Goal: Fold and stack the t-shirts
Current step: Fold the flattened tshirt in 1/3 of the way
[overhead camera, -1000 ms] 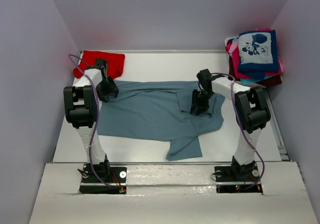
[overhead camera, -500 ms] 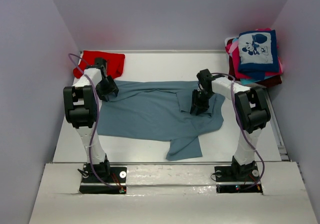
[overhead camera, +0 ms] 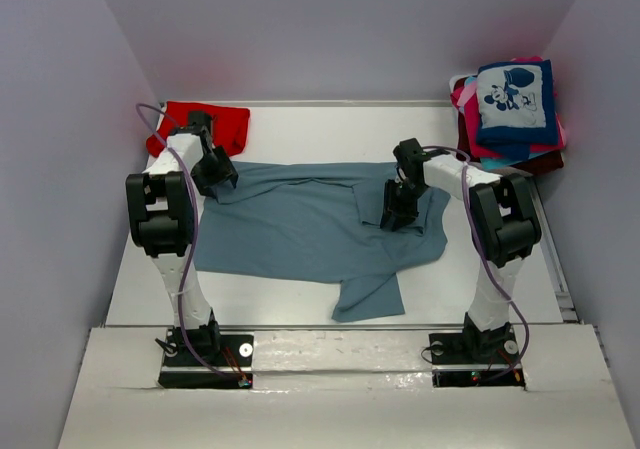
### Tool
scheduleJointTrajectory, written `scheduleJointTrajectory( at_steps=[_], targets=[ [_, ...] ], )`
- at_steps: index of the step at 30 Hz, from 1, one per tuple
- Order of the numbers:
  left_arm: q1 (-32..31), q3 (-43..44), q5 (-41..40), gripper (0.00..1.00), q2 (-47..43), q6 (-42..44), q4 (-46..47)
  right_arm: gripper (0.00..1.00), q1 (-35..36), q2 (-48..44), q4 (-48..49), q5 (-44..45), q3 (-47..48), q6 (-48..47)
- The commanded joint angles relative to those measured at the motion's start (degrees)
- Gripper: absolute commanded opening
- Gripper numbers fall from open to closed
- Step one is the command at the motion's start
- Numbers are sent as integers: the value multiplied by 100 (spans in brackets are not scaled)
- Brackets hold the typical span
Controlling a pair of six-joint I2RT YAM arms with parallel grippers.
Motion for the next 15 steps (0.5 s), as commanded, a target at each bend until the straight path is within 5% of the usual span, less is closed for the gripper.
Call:
scheduleJointTrajectory(
  at_steps=[1, 15],
  targets=[
    [20, -149, 75, 69, -289, 95, -29, 44, 9, 104, 140, 37, 55, -73],
    [20, -527, 101, 64, -439, 33, 130, 43, 9, 227, -88, -41, 660, -38]
  ],
)
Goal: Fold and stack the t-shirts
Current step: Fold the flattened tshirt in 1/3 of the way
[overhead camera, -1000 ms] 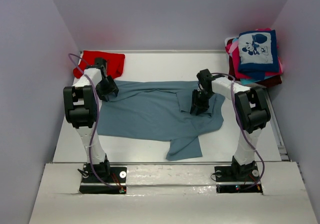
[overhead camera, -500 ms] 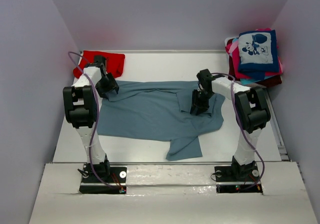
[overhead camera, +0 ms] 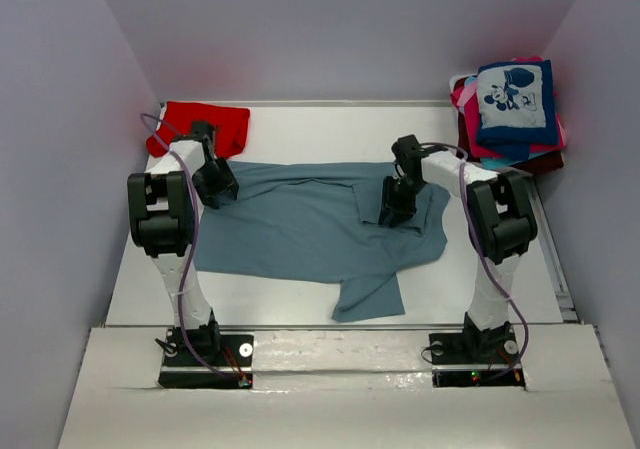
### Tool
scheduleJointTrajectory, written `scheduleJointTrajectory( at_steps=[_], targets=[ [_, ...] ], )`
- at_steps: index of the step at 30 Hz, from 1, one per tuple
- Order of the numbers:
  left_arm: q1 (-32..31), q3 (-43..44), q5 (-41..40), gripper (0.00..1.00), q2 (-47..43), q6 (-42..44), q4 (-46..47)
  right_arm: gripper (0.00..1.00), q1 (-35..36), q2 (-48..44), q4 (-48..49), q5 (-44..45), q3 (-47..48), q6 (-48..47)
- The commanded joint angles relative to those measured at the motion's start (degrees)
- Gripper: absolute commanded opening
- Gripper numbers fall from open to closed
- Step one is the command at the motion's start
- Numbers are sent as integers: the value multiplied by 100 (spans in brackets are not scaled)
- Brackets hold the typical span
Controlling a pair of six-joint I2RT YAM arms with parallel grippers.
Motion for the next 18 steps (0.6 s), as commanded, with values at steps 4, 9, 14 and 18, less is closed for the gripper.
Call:
scheduleJointTrajectory(
  at_steps=[4, 9, 14, 18],
  targets=[
    [20, 50, 75, 58, -419, 26, 16, 43, 9, 147, -116, -11, 730, -46],
    [20, 226, 40, 50, -340, 44, -45, 43, 9, 182, -142, 15, 722, -90],
    [20, 349, 14, 49, -270, 53, -116, 43, 9, 138, -19, -20, 476, -73],
    [20, 437, -56, 47, -287, 62, -160, 43, 9, 111, 42, -11, 379, -73]
  ],
)
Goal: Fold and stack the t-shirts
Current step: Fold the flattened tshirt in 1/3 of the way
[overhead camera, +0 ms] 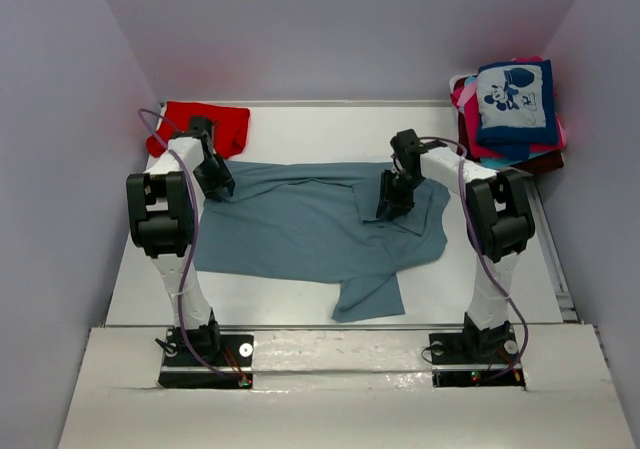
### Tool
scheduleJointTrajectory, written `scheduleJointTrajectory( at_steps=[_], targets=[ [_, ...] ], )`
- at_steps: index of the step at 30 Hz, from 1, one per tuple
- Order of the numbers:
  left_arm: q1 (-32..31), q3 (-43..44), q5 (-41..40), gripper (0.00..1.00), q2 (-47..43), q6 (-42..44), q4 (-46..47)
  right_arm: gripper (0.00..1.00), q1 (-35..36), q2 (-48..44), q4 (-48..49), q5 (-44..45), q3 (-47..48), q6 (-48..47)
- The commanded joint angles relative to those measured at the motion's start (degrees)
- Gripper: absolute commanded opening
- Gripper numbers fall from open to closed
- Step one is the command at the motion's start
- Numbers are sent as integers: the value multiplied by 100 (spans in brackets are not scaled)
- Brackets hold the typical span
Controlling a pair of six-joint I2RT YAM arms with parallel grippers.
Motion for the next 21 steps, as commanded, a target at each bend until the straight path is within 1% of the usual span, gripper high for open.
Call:
scheduleJointTrajectory(
  at_steps=[1, 7, 11, 15, 18, 20, 21],
  targets=[
    [20, 295, -126, 47, -270, 64, -155, 43, 9, -63, 67, -5, -119, -55],
    [20, 383, -258, 43, -278, 90, -208, 43, 9, 7, 76, -13, -93, -64],
    [20, 330, -285, 35, -278, 90, -182, 42, 9, 24, 75, -5, -84, -82],
    [20, 304, -285, 18, -287, 90, -164, 42, 9, 51, 110, 4, -137, -99],
    [20, 356, -285, 9, -287, 90, -182, 42, 9, 68, 146, 13, -198, -99],
    [20, 383, -285, 6, -296, 99, -199, 42, 9, 77, 154, 13, -251, -99],
    [20, 392, -285, 6, -296, 99, -208, 42, 9, 77, 163, 13, -260, -99]
  ],
)
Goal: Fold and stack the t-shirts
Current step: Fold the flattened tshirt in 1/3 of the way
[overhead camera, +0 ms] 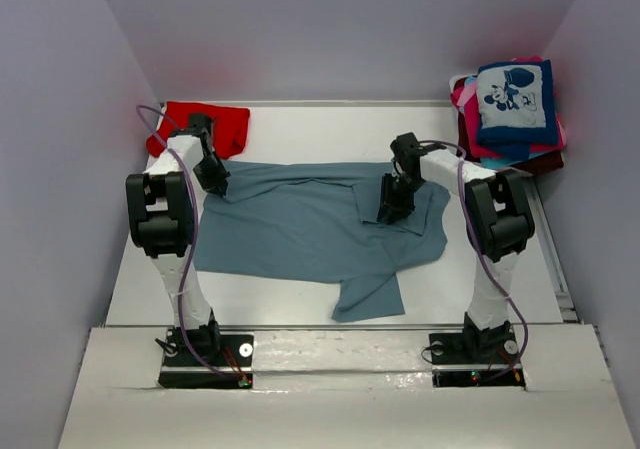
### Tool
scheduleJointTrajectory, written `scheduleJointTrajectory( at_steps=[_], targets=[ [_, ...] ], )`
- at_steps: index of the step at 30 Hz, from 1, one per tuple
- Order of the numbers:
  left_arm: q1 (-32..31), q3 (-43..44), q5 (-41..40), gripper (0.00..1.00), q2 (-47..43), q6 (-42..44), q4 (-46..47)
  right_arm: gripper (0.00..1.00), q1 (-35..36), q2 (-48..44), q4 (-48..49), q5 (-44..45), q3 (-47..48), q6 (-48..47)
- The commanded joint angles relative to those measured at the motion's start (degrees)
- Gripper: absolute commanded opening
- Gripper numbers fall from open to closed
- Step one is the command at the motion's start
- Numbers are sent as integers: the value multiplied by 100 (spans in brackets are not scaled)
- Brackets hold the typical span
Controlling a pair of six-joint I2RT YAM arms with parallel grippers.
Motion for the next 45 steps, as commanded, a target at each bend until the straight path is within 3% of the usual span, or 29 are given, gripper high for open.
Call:
scheduleJointTrajectory(
  at_steps=[1, 45],
  targets=[
    [20, 223, -271, 6, -305, 46, -141, 42, 9, 68, 120, 22, -96, -93],
    [125, 1120, -176, 6, -665, 117, -536, 40, 9, 297, 225, 136, -342, -101]
  ],
)
